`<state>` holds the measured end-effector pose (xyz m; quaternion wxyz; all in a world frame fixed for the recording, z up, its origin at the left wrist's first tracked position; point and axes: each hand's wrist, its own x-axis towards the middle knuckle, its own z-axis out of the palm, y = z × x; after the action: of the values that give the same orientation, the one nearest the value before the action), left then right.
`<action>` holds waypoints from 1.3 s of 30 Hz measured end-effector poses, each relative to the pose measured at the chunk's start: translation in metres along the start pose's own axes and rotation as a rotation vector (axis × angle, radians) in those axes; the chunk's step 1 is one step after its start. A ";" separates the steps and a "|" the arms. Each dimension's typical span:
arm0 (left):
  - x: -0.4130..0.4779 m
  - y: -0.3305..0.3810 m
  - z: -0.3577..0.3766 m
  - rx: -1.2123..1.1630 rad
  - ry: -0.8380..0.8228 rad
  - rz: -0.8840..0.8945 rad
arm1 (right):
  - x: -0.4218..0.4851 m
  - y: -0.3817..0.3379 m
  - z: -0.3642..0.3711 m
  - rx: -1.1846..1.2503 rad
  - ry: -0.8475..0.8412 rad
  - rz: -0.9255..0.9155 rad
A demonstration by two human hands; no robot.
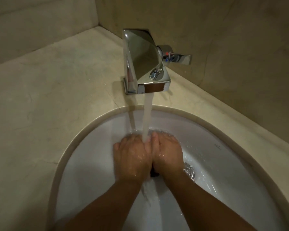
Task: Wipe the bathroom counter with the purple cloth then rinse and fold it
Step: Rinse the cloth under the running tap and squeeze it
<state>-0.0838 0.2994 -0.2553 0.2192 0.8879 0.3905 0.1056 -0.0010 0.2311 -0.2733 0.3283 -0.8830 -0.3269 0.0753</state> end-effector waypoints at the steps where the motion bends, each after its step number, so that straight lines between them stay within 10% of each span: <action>1: -0.002 -0.005 -0.002 -0.016 -0.024 0.050 | 0.001 0.000 -0.002 0.010 -0.019 0.014; 16: -0.017 -0.019 -0.062 -0.187 0.135 0.128 | -0.008 -0.046 -0.041 0.367 0.182 0.033; 39: -0.013 -0.005 0.011 0.148 0.316 0.127 | -0.011 -0.006 0.006 0.014 0.091 0.078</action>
<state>-0.0915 0.2891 -0.2676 0.0820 0.8967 0.3699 0.2287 -0.0152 0.2306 -0.2745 0.3456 -0.8953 -0.2766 0.0502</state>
